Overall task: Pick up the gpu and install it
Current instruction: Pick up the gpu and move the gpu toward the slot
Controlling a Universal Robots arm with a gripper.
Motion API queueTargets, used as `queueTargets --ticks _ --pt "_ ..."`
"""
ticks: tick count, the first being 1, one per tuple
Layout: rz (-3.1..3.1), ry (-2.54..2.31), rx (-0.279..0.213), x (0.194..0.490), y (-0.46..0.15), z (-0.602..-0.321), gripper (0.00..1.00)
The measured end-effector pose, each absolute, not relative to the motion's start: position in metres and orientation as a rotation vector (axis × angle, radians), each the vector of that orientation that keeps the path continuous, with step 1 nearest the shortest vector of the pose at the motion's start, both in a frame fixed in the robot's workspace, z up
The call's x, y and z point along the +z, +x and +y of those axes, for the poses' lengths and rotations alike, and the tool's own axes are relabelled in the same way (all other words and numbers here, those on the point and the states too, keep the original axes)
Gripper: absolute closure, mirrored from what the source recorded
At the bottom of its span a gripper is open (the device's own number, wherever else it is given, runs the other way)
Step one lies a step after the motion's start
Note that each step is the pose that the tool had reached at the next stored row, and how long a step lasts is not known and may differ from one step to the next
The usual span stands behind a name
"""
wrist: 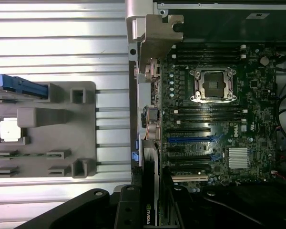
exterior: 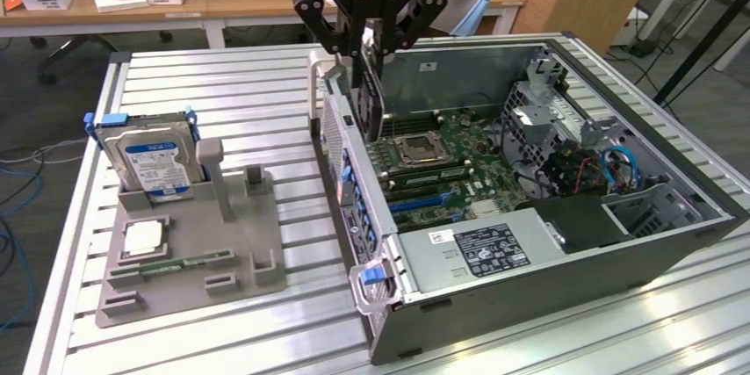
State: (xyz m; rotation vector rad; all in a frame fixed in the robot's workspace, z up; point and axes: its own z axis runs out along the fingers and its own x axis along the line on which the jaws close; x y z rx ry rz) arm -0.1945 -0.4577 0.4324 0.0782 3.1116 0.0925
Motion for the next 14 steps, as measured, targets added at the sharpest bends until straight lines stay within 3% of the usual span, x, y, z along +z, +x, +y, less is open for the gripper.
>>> queueTargets --ticks 14 --pt "3.112 0.078 0.093 0.4323 -0.1918 -0.4577 0.74"
